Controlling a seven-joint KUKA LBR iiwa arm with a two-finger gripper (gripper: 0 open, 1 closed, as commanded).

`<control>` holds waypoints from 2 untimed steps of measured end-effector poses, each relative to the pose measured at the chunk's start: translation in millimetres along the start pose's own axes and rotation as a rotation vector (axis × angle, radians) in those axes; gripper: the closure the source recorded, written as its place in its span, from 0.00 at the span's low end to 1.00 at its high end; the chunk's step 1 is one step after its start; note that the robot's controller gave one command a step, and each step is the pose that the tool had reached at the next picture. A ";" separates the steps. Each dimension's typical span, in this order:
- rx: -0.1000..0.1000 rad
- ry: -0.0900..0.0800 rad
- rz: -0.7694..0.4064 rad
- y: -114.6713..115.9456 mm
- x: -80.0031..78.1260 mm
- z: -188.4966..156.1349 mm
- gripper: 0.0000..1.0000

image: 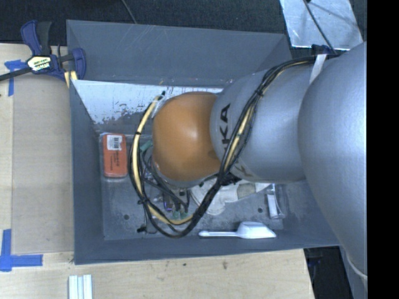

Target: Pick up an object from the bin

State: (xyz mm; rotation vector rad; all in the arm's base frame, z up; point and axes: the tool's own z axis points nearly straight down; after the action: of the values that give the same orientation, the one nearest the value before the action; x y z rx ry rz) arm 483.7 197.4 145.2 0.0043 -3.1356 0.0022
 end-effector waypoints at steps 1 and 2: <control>-0.002 -0.008 0.003 -0.6 -2.2 -4.3 0.00; -0.004 -0.014 -0.127 -22.3 -13.5 17.0 0.00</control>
Offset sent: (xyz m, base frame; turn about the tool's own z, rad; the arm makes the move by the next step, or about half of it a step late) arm 0.0284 -0.0643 -0.0540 -0.2743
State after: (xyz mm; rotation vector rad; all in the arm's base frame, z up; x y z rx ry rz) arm 497.2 175.1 128.1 0.2034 -3.1425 -0.0050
